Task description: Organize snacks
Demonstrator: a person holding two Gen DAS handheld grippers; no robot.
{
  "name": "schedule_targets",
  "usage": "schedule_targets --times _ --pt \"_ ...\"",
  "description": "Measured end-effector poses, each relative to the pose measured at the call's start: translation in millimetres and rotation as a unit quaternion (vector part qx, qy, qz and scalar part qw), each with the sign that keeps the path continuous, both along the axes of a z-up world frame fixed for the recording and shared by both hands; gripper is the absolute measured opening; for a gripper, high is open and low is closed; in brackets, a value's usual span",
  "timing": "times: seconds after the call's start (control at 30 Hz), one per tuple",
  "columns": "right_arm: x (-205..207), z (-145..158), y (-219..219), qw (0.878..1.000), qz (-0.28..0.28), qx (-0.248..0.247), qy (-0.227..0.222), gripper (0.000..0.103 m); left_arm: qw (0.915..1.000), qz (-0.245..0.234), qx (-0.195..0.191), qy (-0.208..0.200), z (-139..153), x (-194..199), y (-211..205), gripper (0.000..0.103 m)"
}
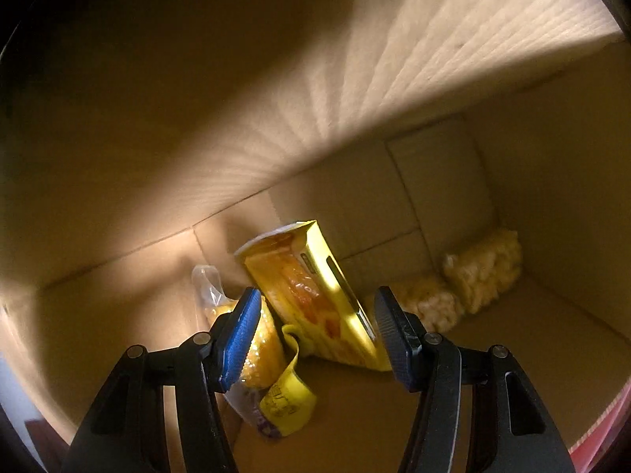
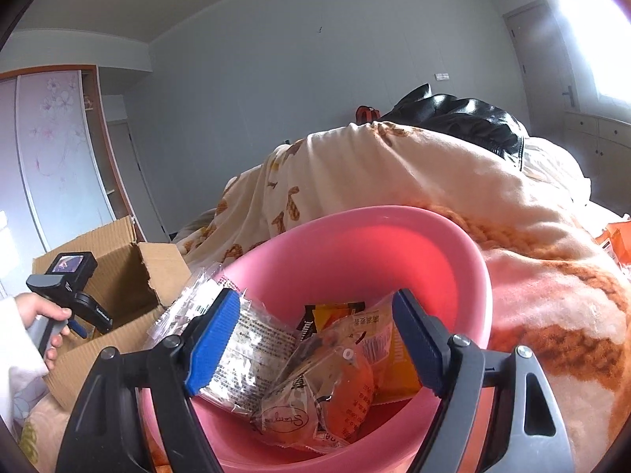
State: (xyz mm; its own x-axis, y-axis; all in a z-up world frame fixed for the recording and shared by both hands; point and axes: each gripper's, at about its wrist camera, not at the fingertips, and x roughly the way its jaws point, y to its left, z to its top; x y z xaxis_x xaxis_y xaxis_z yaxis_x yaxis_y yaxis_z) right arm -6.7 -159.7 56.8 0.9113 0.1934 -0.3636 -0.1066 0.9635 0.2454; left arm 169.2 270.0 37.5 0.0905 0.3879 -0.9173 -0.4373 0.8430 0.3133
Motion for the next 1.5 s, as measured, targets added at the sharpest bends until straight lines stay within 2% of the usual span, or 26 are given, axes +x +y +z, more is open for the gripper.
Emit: schedule_targets --times 0.1,0.27,0.43,0.67,0.73,0.9,1.03,1.33,1.37,1.5 --pt "0 -1 -1 1.000 0.002 0.003 0.001 0.079 0.9999 0.008 0.012 -0.001 -3 2 -1 0.056" --pt "0 -1 -3 1.000 0.005 0.010 0.000 0.079 0.9979 0.019 0.061 0.014 -8 1 -7 0.056" --pt "0 -1 -5 1.000 0.008 0.017 -0.001 0.079 0.9976 0.013 0.068 0.001 -12 -4 -16 0.050" --pt "0 -2 -7 1.000 0.010 0.025 -0.001 0.079 0.9993 -0.005 0.033 -0.018 -6 -7 -20 0.017" --pt "1 -2 -8 1.000 0.009 0.027 0.000 0.079 0.9994 -0.012 0.023 -0.024 -4 -8 -22 0.013" --pt "1 -4 -9 1.000 0.006 0.028 0.002 0.079 0.9991 -0.027 0.003 -0.032 2 -11 -23 0.009" --pt "-1 -4 -10 1.000 0.004 0.027 -0.004 0.079 0.9974 -0.039 -0.027 -0.055 16 -19 -20 0.004" --pt "0 -5 -8 1.000 -0.002 0.020 -0.005 0.079 0.9859 -0.093 -0.017 -0.138 79 -42 -33 0.002" --pt "0 -5 -7 1.000 -0.002 0.020 -0.005 0.079 0.9852 -0.095 -0.023 -0.140 87 -39 -37 0.002" --pt "0 -5 -7 1.000 -0.001 0.019 -0.006 0.079 0.9854 -0.079 -0.084 -0.125 73 -39 -16 0.002"
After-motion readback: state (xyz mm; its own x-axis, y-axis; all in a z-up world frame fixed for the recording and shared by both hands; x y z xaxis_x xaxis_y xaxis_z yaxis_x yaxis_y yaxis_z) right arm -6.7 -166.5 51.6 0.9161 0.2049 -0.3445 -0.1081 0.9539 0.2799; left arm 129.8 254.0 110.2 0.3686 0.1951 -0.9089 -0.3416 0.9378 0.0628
